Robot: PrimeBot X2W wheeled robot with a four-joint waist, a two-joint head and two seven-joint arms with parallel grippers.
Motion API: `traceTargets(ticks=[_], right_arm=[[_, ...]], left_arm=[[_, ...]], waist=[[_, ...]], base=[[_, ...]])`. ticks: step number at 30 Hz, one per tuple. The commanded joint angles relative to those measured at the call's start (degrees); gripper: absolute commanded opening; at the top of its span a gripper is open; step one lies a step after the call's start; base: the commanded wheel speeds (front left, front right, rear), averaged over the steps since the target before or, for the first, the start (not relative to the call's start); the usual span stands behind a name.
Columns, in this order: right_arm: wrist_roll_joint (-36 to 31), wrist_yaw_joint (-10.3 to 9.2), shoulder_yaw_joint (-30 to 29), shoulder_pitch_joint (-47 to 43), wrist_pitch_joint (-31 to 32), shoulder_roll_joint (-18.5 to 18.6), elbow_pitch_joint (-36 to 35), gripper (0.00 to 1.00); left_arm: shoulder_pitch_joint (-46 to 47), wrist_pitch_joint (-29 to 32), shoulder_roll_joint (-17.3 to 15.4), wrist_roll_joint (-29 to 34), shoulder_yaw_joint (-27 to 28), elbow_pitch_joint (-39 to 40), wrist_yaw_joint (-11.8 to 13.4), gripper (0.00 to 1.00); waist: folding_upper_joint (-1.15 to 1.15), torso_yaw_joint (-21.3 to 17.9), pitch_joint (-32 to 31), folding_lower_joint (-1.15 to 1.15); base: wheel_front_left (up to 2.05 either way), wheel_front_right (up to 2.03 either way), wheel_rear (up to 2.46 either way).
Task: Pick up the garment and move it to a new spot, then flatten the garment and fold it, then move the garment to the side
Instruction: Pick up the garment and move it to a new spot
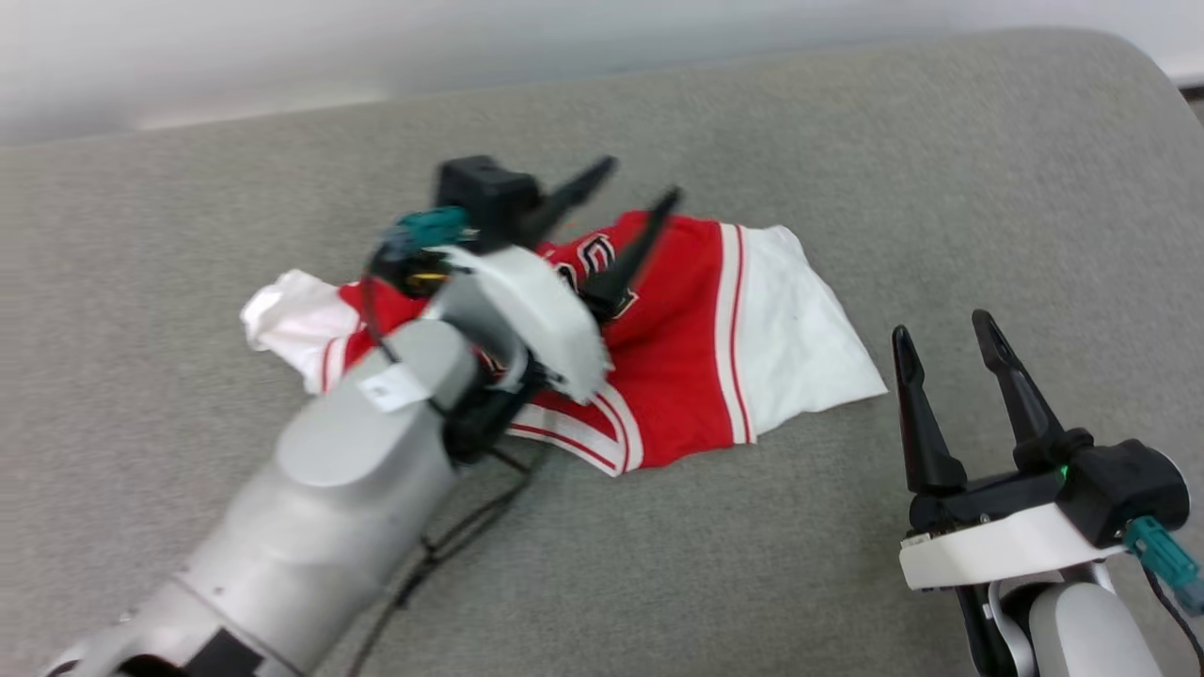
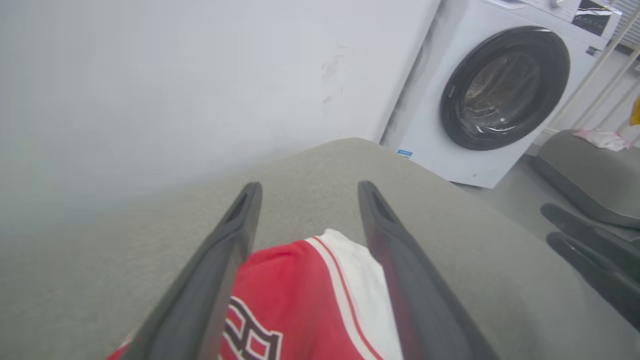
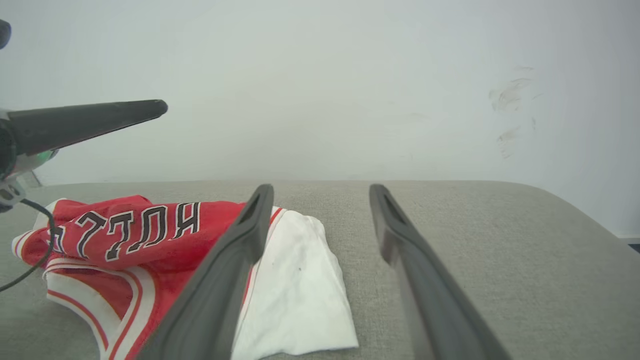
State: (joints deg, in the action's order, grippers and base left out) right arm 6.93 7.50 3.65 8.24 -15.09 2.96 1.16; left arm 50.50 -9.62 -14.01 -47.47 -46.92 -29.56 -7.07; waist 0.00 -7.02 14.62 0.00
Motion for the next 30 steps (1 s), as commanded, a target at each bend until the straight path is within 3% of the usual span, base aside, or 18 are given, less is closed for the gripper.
traceTargets(ticks=[1, 9, 10, 12, 17, 22, 26, 30], right_arm=[[-0.4, -0.02, -0.2, -0.6, -0.1, -0.1, 0.2, 1.00], [-1.3, -0.02, -1.5, -2.8, -0.1, -0.1, 0.7, 1.00], [-1.4, -0.02, -2.0, -4.0, -0.1, -0.1, 0.7, 1.00], [-1.5, -0.02, -2.0, -4.2, -0.1, -0.1, 0.6, 1.00], [-1.5, -0.02, -2.3, -5.3, -0.1, -0.1, 0.5, 1.00], [-1.6, -0.02, -2.3, -6.1, -0.1, -0.1, 0.6, 1.00], [-1.5, -0.02, -2.0, -6.5, -0.1, -0.1, 0.7, 1.00], [-1.7, -0.02, -1.7, -6.8, -0.1, -0.1, 0.8, 1.00]], left_arm=[[-0.4, -1.0, -0.8, 0.4, 0.6, -0.1, 0.3, 1.00], [-5.8, -5.6, -11.4, 5.9, 7.9, 4.8, 4.6, 1.00], [-17.7, -5.5, -14.5, 11.1, 20.6, 16.9, 8.9, 1.00], [-23.3, -5.6, -15.1, 14.2, 25.0, 21.3, 9.9, 1.00], [-36.9, -5.6, -12.0, 21.4, 33.6, 29.9, 10.8, 1.00], [-46.0, -5.6, -5.7, 27.7, 39.5, 36.1, 10.0, 1.00], [-50.2, -5.6, -0.8, 30.9, 42.6, 37.8, 7.8, 1.00], [-51.6, -5.6, 2.0, 33.9, 44.7, 37.9, 5.0, 1.00]], waist=[[0.00, 2.4, -2.4, 0.00], [0.00, 7.2, -7.0, 0.00], [0.00, 8.7, -8.4, 0.00], [0.00, 9.0, -8.8, 0.00], [0.00, 9.5, -9.6, 0.00], [0.00, 9.7, -10.1, 0.00], [0.00, 9.8, -10.4, 0.00], [0.00, 9.8, -10.4, 0.00]], base=[[0.00, 0.00, 0.00], [0.00, 0.00, 0.00], [0.00, 0.00, 0.00], [0.00, 0.00, 0.00], [0.00, 0.00, 0.00], [0.00, 0.00, 0.00], [0.00, 0.00, 0.00], [0.00, 0.00, 0.00]])
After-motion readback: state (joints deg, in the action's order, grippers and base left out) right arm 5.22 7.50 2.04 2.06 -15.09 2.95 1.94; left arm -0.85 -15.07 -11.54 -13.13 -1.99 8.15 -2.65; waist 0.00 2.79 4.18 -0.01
